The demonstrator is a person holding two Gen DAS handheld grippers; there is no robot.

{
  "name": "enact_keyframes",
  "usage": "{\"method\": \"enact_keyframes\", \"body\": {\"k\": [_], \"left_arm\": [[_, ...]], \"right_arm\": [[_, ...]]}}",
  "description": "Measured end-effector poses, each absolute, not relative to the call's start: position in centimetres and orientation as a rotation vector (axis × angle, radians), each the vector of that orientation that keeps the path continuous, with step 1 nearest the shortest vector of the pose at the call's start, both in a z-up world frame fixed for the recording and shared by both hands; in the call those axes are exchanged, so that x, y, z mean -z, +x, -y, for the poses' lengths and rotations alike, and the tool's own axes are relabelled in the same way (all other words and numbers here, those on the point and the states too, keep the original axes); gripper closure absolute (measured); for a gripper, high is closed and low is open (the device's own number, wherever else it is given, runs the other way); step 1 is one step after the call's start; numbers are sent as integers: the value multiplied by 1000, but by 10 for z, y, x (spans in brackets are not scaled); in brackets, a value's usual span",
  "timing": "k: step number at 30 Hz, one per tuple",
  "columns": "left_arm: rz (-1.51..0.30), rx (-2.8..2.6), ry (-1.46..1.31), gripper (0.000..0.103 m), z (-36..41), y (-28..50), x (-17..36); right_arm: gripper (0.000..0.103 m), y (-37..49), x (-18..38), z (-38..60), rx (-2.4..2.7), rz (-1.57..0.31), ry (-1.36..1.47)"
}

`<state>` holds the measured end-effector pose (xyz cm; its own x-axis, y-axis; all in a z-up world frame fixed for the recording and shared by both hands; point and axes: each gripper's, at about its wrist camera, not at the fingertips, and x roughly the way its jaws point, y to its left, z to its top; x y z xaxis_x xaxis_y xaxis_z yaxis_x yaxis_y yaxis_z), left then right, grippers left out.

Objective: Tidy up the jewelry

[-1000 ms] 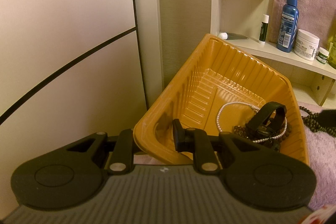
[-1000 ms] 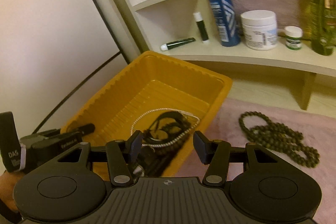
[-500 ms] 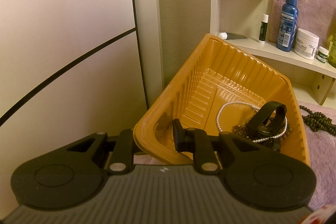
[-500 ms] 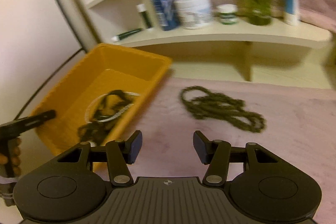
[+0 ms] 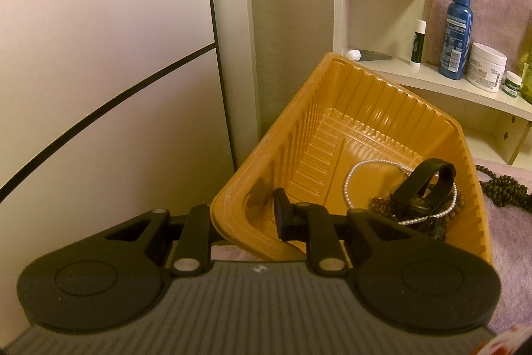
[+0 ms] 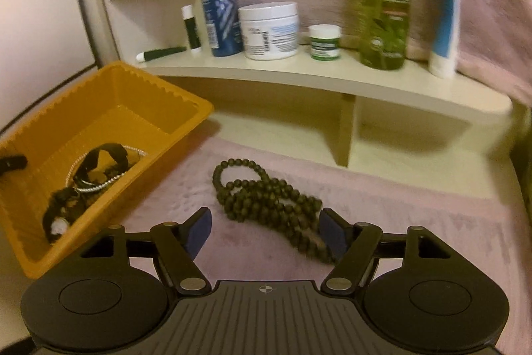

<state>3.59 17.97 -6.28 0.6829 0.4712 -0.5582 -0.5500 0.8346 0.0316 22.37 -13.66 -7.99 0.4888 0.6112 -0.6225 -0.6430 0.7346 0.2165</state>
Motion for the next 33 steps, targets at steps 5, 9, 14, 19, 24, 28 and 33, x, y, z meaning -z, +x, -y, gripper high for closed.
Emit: {"method": "enact_keyframes", "body": {"k": [5, 9, 14, 19, 24, 28, 33], "left_arm": [[-588, -576, -143, 85, -180, 37, 63], [-591, -576, -142, 85, -180, 37, 63], [-592, -578, -140, 85, -180, 37, 63], [-594, -578, -140, 85, -180, 38, 63], [-594, -578, -140, 85, -180, 38, 63], [-594, -578, -139, 85, -180, 38, 63], [-593, -578, -137, 85, -180, 38, 64]], "right_arm": [[32, 232, 92, 118, -799, -705, -147], [32, 240, 102, 108, -823, -709, -196], [44, 241, 110, 97, -835, -705, -264], [59, 240, 111, 93, -823, -685, -291], [79, 242, 110, 96, -815, -693, -273], [88, 237, 105, 101, -816, -687, -252], [96, 219, 93, 112, -851, -677, -172]]}}
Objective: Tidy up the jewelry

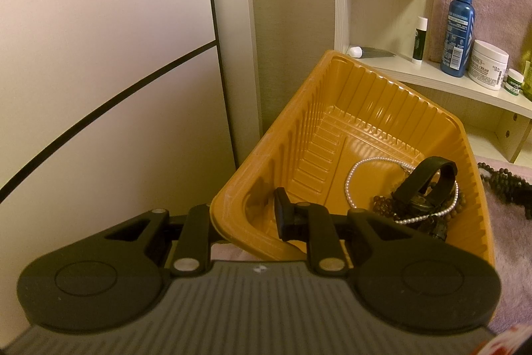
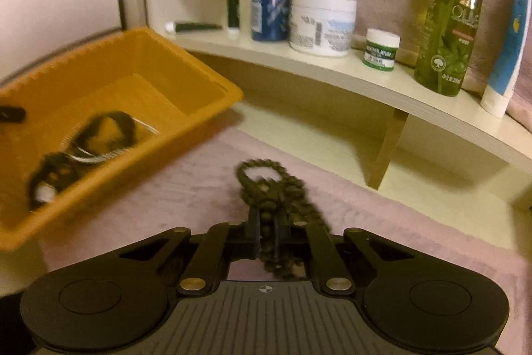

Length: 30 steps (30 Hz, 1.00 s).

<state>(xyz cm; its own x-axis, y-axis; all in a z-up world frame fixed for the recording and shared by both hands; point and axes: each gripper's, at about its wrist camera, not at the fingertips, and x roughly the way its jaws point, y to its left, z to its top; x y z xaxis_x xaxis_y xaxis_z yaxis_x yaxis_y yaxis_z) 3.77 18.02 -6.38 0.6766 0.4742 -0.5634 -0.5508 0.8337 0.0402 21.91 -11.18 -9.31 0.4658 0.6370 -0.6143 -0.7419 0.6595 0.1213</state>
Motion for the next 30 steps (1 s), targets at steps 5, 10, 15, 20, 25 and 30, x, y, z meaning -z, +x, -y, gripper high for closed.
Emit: {"method": "enact_keyframes", "body": {"k": [5, 10, 15, 20, 25, 30], "left_arm": [[-594, -576, -138, 85, -180, 38, 64], [-592, -576, -136, 85, -181, 38, 64], [-592, -575, -139, 85, -181, 37, 63], [-592, -576, -140, 85, -181, 37, 64], [-592, -575, -139, 85, -181, 37, 63], [-593, -575, -140, 85, -181, 37, 62]], "right_arm": [[96, 193, 75, 121, -910, -672, -84], [96, 166, 56, 125, -977, -665, -22], [96, 149, 36, 132, -1025, -663, 45], [96, 153, 15, 139, -1000, -607, 63], [96, 183, 13, 133, -917, -593, 51], [96, 212, 47, 116, -871, -675, 34]]}}
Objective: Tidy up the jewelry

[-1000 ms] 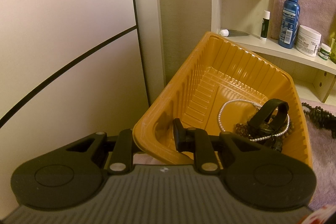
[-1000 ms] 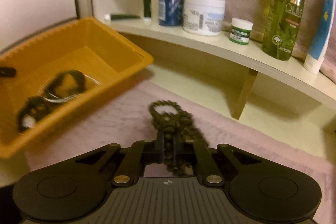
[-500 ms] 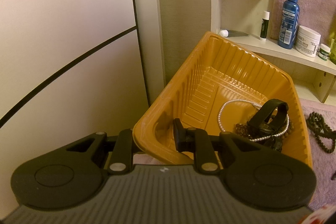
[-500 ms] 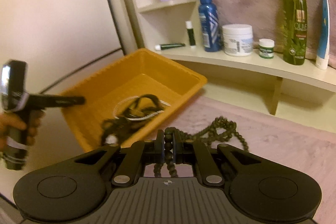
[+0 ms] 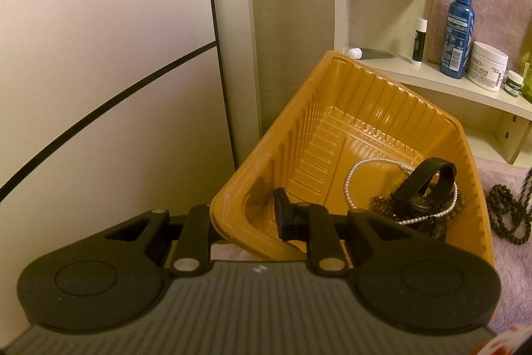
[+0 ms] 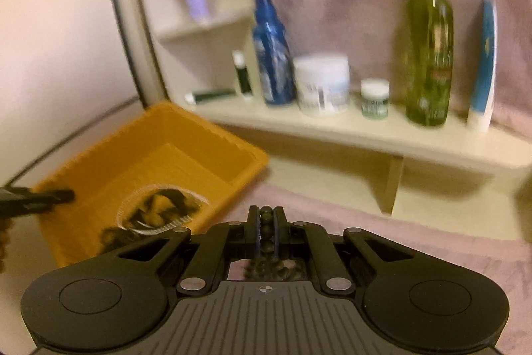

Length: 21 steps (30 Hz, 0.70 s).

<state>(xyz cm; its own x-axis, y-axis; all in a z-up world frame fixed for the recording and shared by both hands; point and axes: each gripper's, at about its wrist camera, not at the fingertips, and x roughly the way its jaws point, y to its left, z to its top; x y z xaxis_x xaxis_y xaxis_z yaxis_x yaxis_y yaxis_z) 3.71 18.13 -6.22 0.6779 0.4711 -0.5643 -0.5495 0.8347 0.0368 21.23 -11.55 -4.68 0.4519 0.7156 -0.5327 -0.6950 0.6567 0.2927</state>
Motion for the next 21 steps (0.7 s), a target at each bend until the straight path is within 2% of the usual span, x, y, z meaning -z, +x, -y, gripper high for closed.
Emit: {"method": "enact_keyframes", "body": {"k": [4, 6, 7, 8, 10, 21], "left_arm": [[-594, -575, -140, 85, -181, 37, 62], [-596, -575, -141, 85, -182, 37, 62], [-596, -576, -141, 85, -182, 37, 61], [-596, -576, -141, 85, -182, 37, 62], [-596, -576, -141, 85, -182, 37, 61], [-598, -578, -138, 85, -182, 39, 62]], "right_arm": [[95, 224, 76, 103, -856, -751, 27], [90, 226, 85, 100, -847, -781, 19], [72, 226, 87, 99, -845, -795, 16], [44, 225, 88, 101, -843, -795, 19], [21, 222, 88, 107, -817, -750, 33], [20, 228, 112, 96, -805, -761, -18]]}}
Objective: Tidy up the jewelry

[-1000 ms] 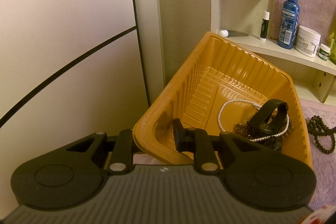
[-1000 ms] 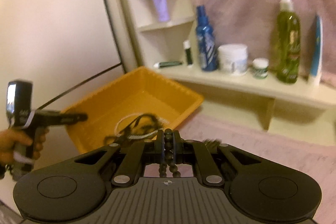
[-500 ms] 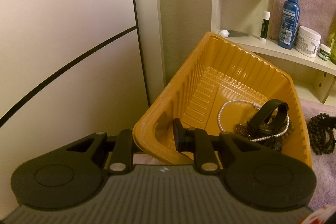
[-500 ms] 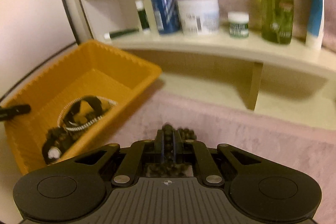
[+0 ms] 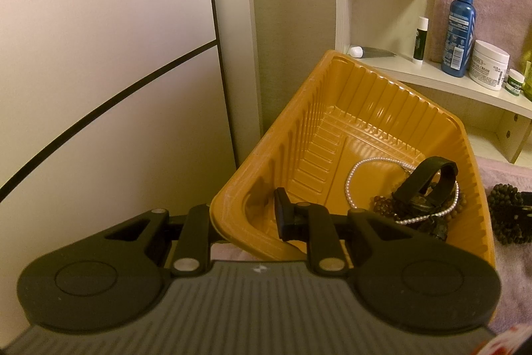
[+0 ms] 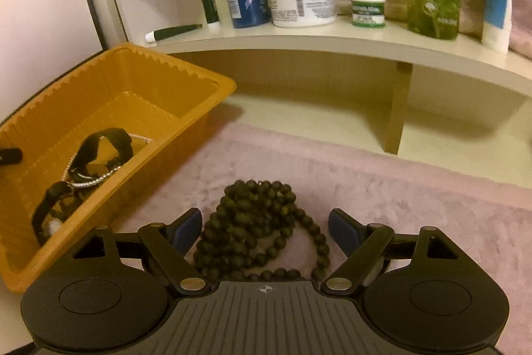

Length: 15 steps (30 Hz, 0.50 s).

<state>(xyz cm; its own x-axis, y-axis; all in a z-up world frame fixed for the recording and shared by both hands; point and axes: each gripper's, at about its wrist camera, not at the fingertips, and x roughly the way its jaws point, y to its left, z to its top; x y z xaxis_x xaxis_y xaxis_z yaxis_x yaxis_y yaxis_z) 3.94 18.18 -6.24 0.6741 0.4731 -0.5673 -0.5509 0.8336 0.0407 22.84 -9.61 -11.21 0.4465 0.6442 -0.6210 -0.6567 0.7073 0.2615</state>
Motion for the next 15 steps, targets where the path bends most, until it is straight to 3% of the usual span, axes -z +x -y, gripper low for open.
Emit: {"method": "enact_keyframes", "body": {"k": [4, 11, 15], "left_arm": [[-598, -579, -139, 85, -181, 39, 63], [-598, -578, -139, 85, -182, 39, 63], [-598, -579, -140, 85, -182, 39, 63]], "right_arm": [[24, 220, 115, 83, -817, -723, -116], [66, 210, 116, 81, -827, -681, -155], [78, 210, 114, 85, -829, -692, -123]]}}
